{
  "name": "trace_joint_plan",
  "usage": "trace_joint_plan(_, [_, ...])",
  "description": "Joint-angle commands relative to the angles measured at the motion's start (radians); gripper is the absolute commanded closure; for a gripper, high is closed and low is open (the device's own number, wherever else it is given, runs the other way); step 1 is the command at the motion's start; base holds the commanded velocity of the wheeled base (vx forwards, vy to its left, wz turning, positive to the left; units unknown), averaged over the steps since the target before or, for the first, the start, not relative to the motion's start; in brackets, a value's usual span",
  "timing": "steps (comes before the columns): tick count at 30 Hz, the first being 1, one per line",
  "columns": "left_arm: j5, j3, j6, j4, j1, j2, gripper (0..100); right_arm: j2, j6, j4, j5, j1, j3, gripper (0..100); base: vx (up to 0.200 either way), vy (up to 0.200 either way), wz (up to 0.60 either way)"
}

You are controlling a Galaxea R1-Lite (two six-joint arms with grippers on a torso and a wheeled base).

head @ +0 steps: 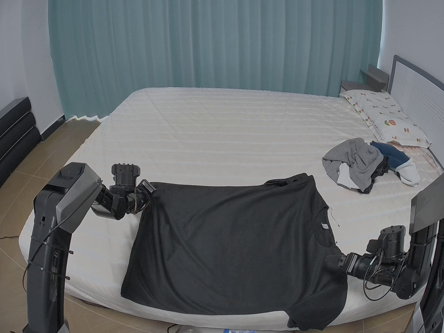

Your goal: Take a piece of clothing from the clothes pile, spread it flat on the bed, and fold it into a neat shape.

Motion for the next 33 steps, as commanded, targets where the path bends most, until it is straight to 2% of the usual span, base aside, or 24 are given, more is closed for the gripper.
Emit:
trace_joint_plan(1, [0.029, 0.003, 0.001, -0.007, 0.013, -0.015, 100, 0.000, 0.001, 0.000, 0.001, 0.000, 0.013, 0, 0.000, 0.000, 0.00])
trace_joint_plan(13, [0.026, -0.006, -0.001, -0.004, 0.016, -0.015, 100, 0.000, 0.001, 0.000, 0.001, 0.000, -0.005, 0, 0.000, 0.000, 0.00])
trace_joint_plan(14, [0.026, -0.005, -0.001, -0.004, 0.016, -0.015, 0, 0.000, 0.001, 0.000, 0.001, 0.000, -0.011, 0, 0.000, 0.000, 0.00])
trace_joint_plan(19, [0.024, -0.002, -0.009, -0.006, 0.016, -0.021, 0, -0.001, -0.001, 0.003, 0.000, 0.000, -0.062, 0, 0.000, 0.000, 0.00])
trace_joint_plan(23, [0.026, 0.009, -0.025, -0.006, 0.019, -0.037, 0, 0.005, -0.002, 0.054, 0.000, 0.000, -0.208, 0, 0.000, 0.000, 0.00])
trace_joint_plan(27, [0.027, 0.014, -0.084, -0.006, 0.022, -0.054, 0, 0.023, -0.002, 0.222, 0.000, 0.000, -0.381, 0, 0.000, 0.000, 0.00])
trace_joint_plan(29, [0.018, 0.044, -0.111, -0.007, 0.028, -0.077, 0, 0.045, -0.001, 0.397, -0.002, -0.006, -0.576, 0, 0.000, 0.000, 0.00])
trace_joint_plan(32, [0.010, 0.060, -0.111, -0.009, 0.031, -0.084, 0, 0.074, -0.001, 0.491, -0.008, -0.010, -0.711, 0, 0.000, 0.000, 0.00])
trace_joint_plan(33, [0.003, 0.067, -0.113, -0.009, 0.031, -0.086, 0, 0.101, -0.001, 0.564, -0.010, -0.011, -0.824, 0, 0.000, 0.000, 0.00])
